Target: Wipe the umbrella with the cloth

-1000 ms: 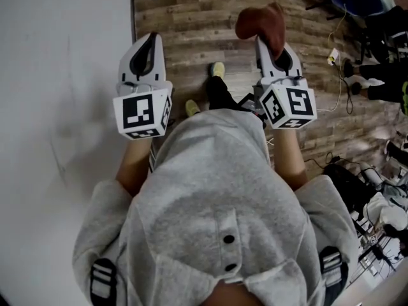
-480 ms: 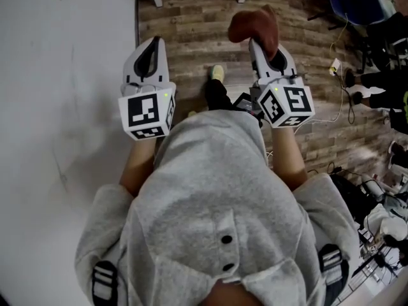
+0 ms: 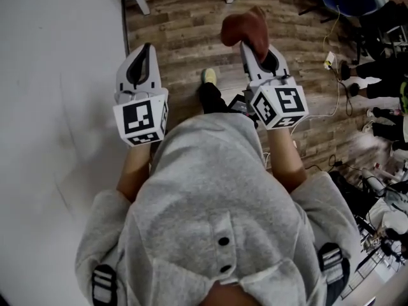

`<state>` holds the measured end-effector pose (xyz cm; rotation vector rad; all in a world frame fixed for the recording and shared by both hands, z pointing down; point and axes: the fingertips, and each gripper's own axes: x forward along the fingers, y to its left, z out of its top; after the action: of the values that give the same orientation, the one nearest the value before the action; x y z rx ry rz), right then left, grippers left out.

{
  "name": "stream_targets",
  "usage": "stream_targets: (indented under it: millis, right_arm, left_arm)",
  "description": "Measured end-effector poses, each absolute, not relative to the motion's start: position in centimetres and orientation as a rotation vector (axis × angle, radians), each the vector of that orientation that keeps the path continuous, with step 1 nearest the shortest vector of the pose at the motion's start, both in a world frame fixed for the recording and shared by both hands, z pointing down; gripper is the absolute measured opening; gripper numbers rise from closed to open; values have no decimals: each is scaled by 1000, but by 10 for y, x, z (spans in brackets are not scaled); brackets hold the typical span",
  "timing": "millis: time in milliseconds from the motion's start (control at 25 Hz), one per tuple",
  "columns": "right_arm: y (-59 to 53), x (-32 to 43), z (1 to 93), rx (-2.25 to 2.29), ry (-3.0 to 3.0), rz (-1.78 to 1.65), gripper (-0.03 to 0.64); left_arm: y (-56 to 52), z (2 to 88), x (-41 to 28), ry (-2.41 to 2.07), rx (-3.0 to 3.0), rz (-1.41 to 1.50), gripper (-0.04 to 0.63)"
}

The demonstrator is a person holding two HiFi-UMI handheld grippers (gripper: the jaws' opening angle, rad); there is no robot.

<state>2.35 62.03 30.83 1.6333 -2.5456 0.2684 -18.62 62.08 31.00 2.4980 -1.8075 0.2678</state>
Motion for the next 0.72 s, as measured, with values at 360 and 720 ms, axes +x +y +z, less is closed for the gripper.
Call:
stream_targets:
  millis: [360,720]
  right_arm:
    - [556,35,317,1588,-2557,288,84]
    - [447,54,335,1549,-2540,342,84]
  left_arm:
    - [560,317,-172,-1816,2477,294,15]
    - [457,336,-158,-1806,2418,358,15]
